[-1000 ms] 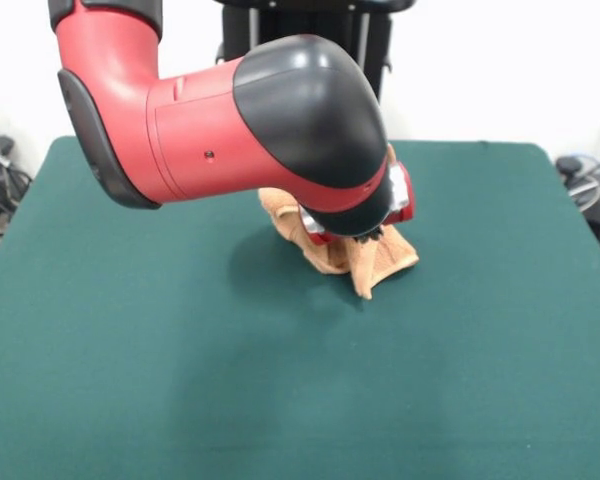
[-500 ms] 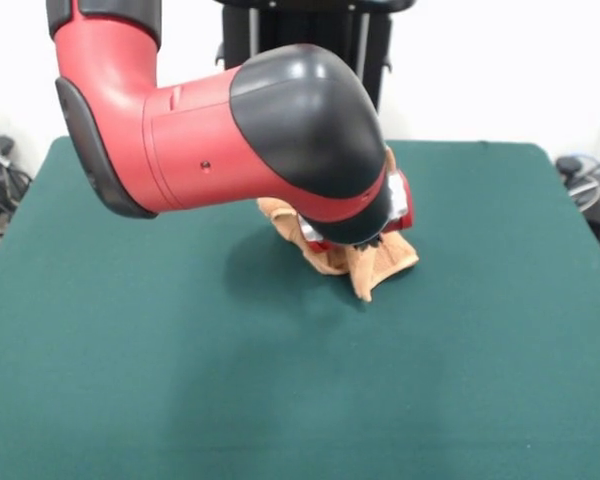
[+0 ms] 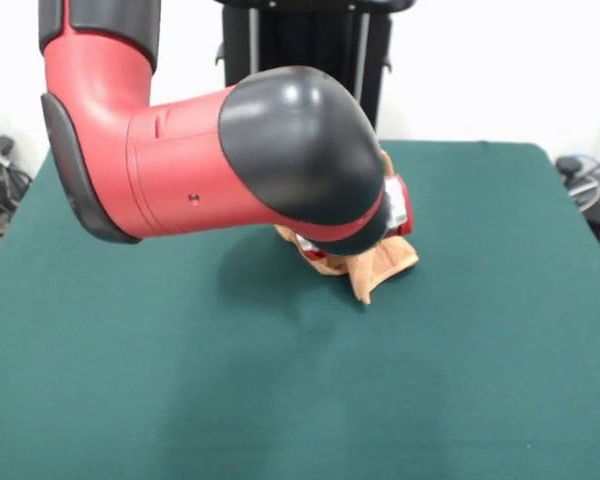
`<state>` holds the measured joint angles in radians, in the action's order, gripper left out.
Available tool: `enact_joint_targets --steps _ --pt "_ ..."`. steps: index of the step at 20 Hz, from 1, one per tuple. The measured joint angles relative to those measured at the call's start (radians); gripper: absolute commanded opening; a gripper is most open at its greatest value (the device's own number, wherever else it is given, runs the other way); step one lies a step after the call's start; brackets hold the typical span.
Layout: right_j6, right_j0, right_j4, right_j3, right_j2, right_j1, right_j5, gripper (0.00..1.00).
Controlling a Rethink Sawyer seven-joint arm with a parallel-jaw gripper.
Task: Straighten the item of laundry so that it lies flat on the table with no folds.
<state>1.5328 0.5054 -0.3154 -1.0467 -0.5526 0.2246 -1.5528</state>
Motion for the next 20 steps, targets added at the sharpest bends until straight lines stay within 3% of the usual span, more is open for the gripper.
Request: enact_joint_targets --steps 8,20 --pt "-0.108 -0.003 0.000 0.092 0.000 -0.046 -0.087 0.00" --pt "-0.229 -0.003 0.000 0.175 0.000 -0.097 -0.090 0.00"
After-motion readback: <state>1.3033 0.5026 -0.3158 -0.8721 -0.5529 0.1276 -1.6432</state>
